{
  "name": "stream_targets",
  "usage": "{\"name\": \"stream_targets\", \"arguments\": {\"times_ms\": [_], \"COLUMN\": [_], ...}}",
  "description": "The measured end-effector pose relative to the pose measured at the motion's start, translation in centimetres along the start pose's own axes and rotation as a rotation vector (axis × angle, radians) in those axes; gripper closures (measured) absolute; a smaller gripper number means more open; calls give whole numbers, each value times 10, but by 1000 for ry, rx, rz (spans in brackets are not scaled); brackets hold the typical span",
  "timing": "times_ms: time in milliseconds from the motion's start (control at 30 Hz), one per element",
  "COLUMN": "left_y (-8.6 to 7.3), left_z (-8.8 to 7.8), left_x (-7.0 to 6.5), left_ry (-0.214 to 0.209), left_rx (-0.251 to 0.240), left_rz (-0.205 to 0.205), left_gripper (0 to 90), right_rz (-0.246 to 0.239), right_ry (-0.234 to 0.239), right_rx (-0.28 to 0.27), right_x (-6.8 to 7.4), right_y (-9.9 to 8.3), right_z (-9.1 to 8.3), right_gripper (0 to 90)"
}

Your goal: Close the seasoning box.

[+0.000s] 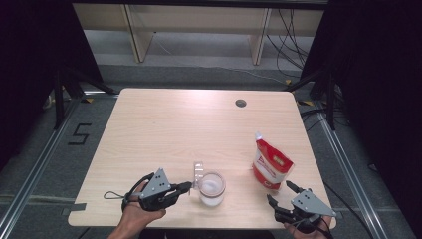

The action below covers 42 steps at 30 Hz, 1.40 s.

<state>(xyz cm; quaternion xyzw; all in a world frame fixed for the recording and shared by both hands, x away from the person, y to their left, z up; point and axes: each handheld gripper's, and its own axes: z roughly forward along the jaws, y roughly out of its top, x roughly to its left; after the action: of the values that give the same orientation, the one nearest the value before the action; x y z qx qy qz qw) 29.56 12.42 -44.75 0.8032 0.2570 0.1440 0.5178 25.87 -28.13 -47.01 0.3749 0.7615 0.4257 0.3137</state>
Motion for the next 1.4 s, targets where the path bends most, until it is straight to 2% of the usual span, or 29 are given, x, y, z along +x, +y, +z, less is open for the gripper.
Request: {"name": "stream_targets", "arguments": {"times_ms": [33,67,133,167,200,300,333,367,400,433,467,500,567,600,633,667,700,733,800,833,933,1000,1033,1067,1100,1167,1333,1367,1400], "left_y": [0,1,1,1,1,1,1,1,0,0,0,-1,-2,-2,-3,-4,-5,-7,-8,-9,-12,-12,-13,-13,-14,-15,-19,-20,-22], "left_z": [0,0,1,1,1,0,-1,-1,-1,-1,-2,-2,-4,-4,-5,-6,-7,-9,-10,-10,-14,-15,-15,-15,-16,-16,-19,-19,-20], "left_x": [-1,0,-3,-3,-2,0,2,2,3,3,7,7,6,6,7,6,7,7,8,9,11,11,11,11,12,10,7,6,5], "left_ry": [-3,-4,-7,-7,-8,-9,-4,-4,7,7,-3,-6,2,0,4,-1,-2,7,11,16,32,29,27,27,28,30,21,16,7], "left_rx": [3,5,0,0,1,-11,-10,-10,-12,-12,-3,-7,-6,-3,-1,-1,-3,1,4,3,15,18,19,19,27,25,30,25,24], "left_rz": [-1,19,-10,-10,-8,-10,-28,-28,-57,-57,-33,-50,-76,-75,-56,-75,-63,-81,-79,-86,-70,-80,-83,-83,-81,-104,-93,-103,-102], "left_gripper": [890,890,883,881,881,857,796,784,747,715,715,669,643,631,616,581,581,553,531,484,414,372,358,344,344,321,306,306,305], "right_rz": [17,-3,14,14,-8,-6,-10,-9,-9,-8,-8,-6,-6,-11,-9,-2,-2,-9,-7,17,-2,-7,16,16,16,13,-6,1,20], "right_ry": [8,1,9,9,-3,-5,-1,0,0,0,0,-1,0,-2,0,8,8,2,5,25,6,5,25,25,22,18,11,14,27], "right_rx": [11,-1,11,11,-6,-4,-5,-5,-5,-5,-5,-6,-6,-9,-8,-11,-11,-10,-14,6,-6,-6,4,4,9,0,-13,-18,4], "right_x": [1,0,1,1,0,-1,0,0,-1,0,0,-1,-1,-1,-1,-1,-1,-1,-1,0,0,-1,1,1,1,0,-1,-1,0], "right_y": [0,0,0,0,0,0,0,0,0,0,0,0,0,0,0,0,0,0,0,0,0,0,0,0,0,0,0,0,0], "right_z": [0,0,0,0,0,0,0,0,0,0,0,0,0,0,0,0,0,0,0,0,0,0,0,0,0,0,0,0,-1], "right_gripper": [251,252,252,252,251,251,251,251,251,251,251,251,251,251,251,251,251,251,251,251,251,251,251,251,251,251,251,251,251]}}
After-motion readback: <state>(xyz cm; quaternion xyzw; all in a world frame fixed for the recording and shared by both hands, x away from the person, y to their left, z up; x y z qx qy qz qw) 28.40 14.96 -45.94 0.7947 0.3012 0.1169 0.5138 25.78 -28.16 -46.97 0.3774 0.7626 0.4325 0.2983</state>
